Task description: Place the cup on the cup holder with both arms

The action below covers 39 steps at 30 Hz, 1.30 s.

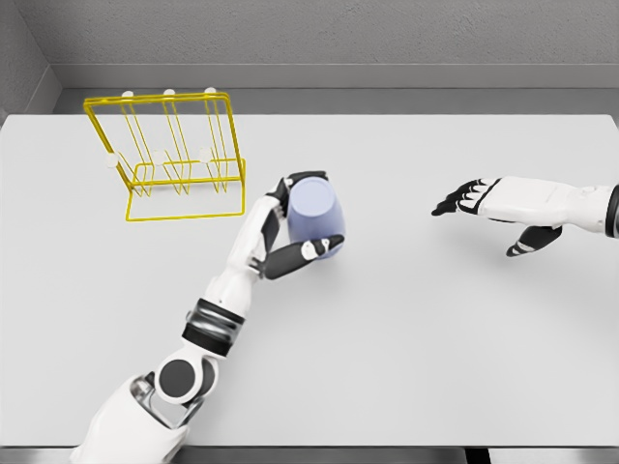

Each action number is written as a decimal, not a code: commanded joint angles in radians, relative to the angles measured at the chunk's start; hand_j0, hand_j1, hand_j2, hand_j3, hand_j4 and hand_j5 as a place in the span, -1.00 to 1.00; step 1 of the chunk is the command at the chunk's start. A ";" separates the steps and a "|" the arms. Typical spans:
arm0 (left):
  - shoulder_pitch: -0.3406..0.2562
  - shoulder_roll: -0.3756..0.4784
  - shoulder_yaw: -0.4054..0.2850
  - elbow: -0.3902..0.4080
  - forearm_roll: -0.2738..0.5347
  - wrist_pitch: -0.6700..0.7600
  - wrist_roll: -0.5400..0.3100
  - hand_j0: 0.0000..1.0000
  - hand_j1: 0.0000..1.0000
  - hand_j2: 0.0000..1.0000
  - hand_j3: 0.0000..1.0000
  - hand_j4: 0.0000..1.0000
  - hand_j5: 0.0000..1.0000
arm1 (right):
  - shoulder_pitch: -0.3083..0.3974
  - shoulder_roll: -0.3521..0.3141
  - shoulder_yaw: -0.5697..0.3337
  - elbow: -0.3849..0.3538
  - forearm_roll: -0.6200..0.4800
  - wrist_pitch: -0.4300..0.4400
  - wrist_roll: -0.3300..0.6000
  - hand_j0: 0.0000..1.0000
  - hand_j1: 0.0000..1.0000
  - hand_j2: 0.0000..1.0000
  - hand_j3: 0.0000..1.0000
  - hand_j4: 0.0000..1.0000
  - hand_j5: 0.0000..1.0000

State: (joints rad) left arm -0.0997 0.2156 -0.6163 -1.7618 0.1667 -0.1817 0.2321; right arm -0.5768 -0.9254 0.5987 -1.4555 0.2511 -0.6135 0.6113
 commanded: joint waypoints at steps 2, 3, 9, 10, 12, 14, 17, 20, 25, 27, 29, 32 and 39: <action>-0.006 0.002 0.020 -0.002 0.000 -0.036 0.001 0.35 0.35 0.35 0.35 0.35 0.35 | 0.002 -0.001 0.000 -0.002 -0.006 0.003 0.000 1.00 1.00 1.00 1.00 1.00 1.00; -0.009 0.002 0.032 -0.002 0.000 -0.036 0.001 0.35 0.35 0.35 0.35 0.35 0.35 | 0.002 -0.001 0.000 -0.002 -0.006 0.003 0.000 1.00 1.00 1.00 1.00 1.00 1.00; -0.031 0.002 0.055 -0.002 0.002 -0.044 0.001 0.35 0.35 0.35 0.35 0.35 0.35 | 0.000 -0.001 0.000 0.000 -0.006 0.003 0.000 1.00 1.00 1.00 1.00 1.00 1.00; -0.032 0.001 0.056 -0.002 0.002 -0.044 0.001 0.35 0.35 0.35 0.35 0.35 0.35 | 0.000 -0.001 0.000 0.000 -0.006 0.003 0.000 1.00 1.00 1.00 1.00 1.00 1.00; -0.035 0.002 0.062 -0.002 0.004 -0.045 0.001 0.35 0.35 0.35 0.35 0.35 0.35 | 0.000 -0.001 0.000 -0.002 -0.006 0.003 0.000 1.00 1.00 1.00 1.00 1.00 1.00; -0.043 0.001 0.069 -0.002 0.004 -0.055 0.001 0.35 0.35 0.35 0.35 0.35 0.35 | 0.000 -0.001 0.001 0.000 -0.006 0.003 0.000 1.00 1.00 1.00 1.00 1.00 1.00; -0.051 0.002 0.070 -0.002 0.004 -0.061 0.003 0.34 0.34 0.34 0.34 0.34 0.34 | 0.000 0.002 0.003 0.000 -0.007 0.003 0.000 1.00 1.00 1.00 1.00 1.00 1.00; -0.054 0.002 0.087 -0.002 0.007 -0.071 0.004 0.34 0.34 0.34 0.34 0.34 0.34 | 0.000 0.007 0.003 0.000 -0.006 0.003 0.000 1.00 1.00 1.00 1.00 1.00 1.00; -0.074 0.002 0.118 -0.002 0.016 -0.073 0.004 0.35 0.35 0.35 0.35 0.35 0.35 | 0.000 0.005 0.003 0.000 -0.007 0.003 0.000 1.00 1.00 1.00 1.00 1.00 1.00; -0.075 0.004 0.132 -0.002 0.019 -0.071 0.004 0.35 0.35 0.35 0.35 0.35 0.35 | 0.000 0.007 0.003 0.000 -0.006 0.003 0.000 1.00 1.00 1.00 1.00 1.00 1.00; -0.075 0.007 0.156 -0.002 0.031 -0.071 0.004 0.34 0.34 0.34 0.34 0.34 0.34 | 0.000 0.007 0.003 0.000 -0.007 0.003 0.000 1.00 1.00 1.00 1.00 1.00 1.00; -0.075 0.008 0.178 -0.002 0.033 -0.070 0.003 0.34 0.34 0.34 0.34 0.34 0.34 | 0.000 0.007 0.003 0.000 -0.007 0.003 0.000 1.00 1.00 1.00 1.00 1.00 1.00; -0.075 0.008 0.220 -0.002 0.036 -0.061 0.001 0.35 0.35 0.35 0.35 0.35 0.35 | 0.000 0.007 0.003 0.000 -0.006 0.003 0.000 1.00 1.00 1.00 1.00 1.00 1.00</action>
State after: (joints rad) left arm -0.1749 0.2236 -0.4099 -1.7634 0.2027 -0.2443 0.2337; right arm -0.5768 -0.9177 0.6017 -1.4555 0.2507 -0.6135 0.6113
